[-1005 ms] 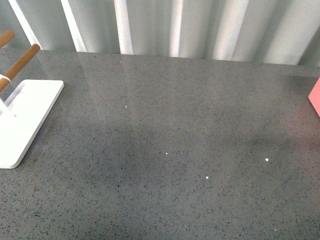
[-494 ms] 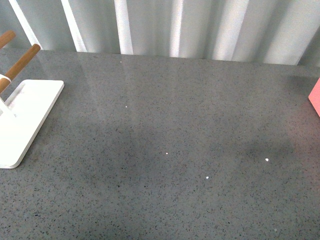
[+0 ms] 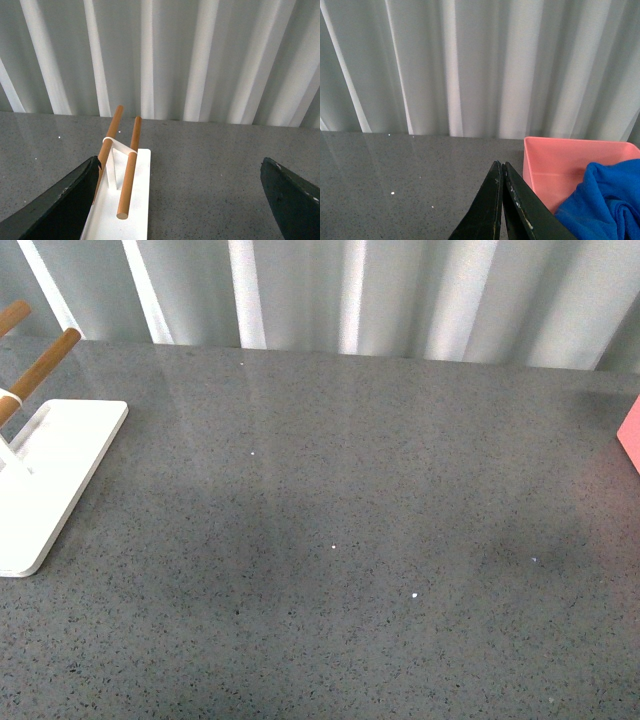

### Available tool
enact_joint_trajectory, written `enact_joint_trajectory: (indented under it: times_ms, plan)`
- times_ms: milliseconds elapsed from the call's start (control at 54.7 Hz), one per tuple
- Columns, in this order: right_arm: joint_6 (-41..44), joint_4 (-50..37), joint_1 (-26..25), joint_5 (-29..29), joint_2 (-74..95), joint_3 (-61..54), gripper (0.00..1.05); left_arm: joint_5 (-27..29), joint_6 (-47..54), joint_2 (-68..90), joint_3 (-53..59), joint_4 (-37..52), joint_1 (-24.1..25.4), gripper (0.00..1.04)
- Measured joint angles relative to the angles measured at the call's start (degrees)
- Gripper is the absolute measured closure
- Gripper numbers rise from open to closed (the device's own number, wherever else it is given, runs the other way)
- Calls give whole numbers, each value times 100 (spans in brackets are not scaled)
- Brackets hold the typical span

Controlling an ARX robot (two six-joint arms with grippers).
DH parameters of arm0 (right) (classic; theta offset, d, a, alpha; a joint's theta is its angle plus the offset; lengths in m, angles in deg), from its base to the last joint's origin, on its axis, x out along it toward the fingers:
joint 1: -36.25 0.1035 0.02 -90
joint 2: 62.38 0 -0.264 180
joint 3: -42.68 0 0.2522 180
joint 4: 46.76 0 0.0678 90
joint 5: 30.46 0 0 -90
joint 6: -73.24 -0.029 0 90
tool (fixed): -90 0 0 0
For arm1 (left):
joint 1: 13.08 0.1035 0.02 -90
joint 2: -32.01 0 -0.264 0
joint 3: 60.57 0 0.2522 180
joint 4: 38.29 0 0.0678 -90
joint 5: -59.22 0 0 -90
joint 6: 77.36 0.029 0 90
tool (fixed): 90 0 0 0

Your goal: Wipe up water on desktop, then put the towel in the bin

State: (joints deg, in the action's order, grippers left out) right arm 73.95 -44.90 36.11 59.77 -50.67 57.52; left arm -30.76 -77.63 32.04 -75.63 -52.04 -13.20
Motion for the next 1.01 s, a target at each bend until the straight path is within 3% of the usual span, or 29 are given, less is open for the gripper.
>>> enact_joint_trajectory:
  times_ms: [146, 238, 475, 640, 914, 1005]
  plan:
    - [-7, 173, 0, 2, -173, 0, 102, 0, 0, 0, 0, 0, 0, 7]
    - [-11, 1082, 2, 0, -870, 0, 102, 0, 0, 0, 2, 0, 0, 7]
    - [-9, 1187, 2, -13, -1145, 2, 102, 0, 0, 7, 0, 0, 0, 7]
    - [-11, 1187, 2, -13, -1145, 2, 70, 0, 0, 2, 0, 0, 0, 7]
    - [-13, 1187, 2, -11, -1145, 2, 6, 0, 2, 2, 2, 0, 0, 7]
    - [-17, 1187, 2, -11, -1145, 2, 7, 0, 0, 2, 0, 0, 0, 7]
